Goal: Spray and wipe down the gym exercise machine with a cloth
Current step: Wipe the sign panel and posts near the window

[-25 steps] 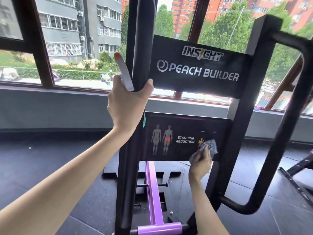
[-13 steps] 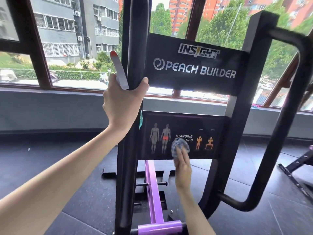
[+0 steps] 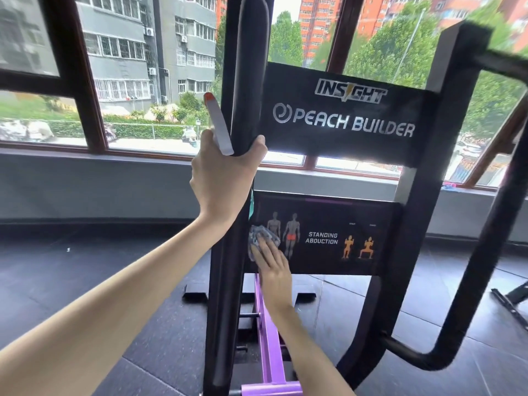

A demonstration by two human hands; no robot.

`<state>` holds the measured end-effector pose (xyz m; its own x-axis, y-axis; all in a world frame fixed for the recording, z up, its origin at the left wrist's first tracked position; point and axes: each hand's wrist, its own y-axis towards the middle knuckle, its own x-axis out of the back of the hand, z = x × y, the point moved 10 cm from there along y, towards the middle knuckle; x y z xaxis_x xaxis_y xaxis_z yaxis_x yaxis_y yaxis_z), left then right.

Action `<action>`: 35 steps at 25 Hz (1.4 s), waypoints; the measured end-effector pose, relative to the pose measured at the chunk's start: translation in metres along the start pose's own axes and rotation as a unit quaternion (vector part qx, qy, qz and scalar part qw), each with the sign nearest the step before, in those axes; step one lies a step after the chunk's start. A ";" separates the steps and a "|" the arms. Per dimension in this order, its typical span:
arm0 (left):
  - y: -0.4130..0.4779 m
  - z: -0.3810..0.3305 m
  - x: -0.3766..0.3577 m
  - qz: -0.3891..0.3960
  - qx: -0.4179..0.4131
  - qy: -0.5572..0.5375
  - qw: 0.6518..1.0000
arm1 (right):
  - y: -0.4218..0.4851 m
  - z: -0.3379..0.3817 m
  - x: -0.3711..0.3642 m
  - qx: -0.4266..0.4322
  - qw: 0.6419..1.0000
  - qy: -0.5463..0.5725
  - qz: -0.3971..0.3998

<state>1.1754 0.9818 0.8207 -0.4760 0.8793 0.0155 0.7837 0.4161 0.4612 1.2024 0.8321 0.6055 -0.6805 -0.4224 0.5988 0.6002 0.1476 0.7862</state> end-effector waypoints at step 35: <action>-0.001 -0.005 0.000 0.008 -0.012 -0.025 1.000 | 0.031 -0.167 0.090 -0.296 0.931 0.002 -0.214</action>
<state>1.1730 0.9799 0.8245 -0.4427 0.8964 -0.0217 0.7808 0.3973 0.4823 1.2306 0.6491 0.6584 -0.9099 -0.3322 0.2486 0.4015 -0.5539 0.7293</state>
